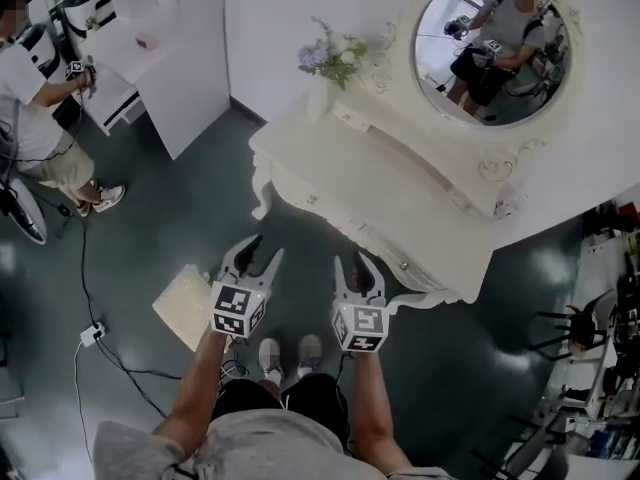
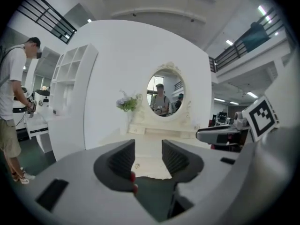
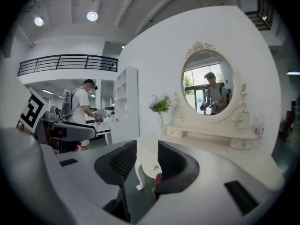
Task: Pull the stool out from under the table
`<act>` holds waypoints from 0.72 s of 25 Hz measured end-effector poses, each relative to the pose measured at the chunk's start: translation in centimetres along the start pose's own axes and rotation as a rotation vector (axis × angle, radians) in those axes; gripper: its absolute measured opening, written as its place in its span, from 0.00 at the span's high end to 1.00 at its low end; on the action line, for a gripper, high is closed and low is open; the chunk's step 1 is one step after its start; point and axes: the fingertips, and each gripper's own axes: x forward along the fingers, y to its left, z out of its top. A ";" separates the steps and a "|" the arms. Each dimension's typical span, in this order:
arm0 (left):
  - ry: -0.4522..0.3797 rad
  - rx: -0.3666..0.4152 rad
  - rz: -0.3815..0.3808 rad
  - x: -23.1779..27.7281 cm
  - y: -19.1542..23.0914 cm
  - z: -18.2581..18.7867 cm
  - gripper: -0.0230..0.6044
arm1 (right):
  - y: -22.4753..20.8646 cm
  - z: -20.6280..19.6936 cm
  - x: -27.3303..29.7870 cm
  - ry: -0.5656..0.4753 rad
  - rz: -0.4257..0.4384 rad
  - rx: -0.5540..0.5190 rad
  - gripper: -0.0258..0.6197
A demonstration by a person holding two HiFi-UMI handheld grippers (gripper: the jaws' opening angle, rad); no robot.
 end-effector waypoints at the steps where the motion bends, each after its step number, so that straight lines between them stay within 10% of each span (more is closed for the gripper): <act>1: -0.003 0.012 -0.023 0.4 -1.1 0.5 0.68 | -0.9 0.3 -1.0 -0.012 -0.032 0.004 0.75; 18: -0.022 0.149 -0.279 3.2 -17.1 4.4 0.85 | -11.0 0.9 -14.3 -0.097 -0.347 0.069 0.91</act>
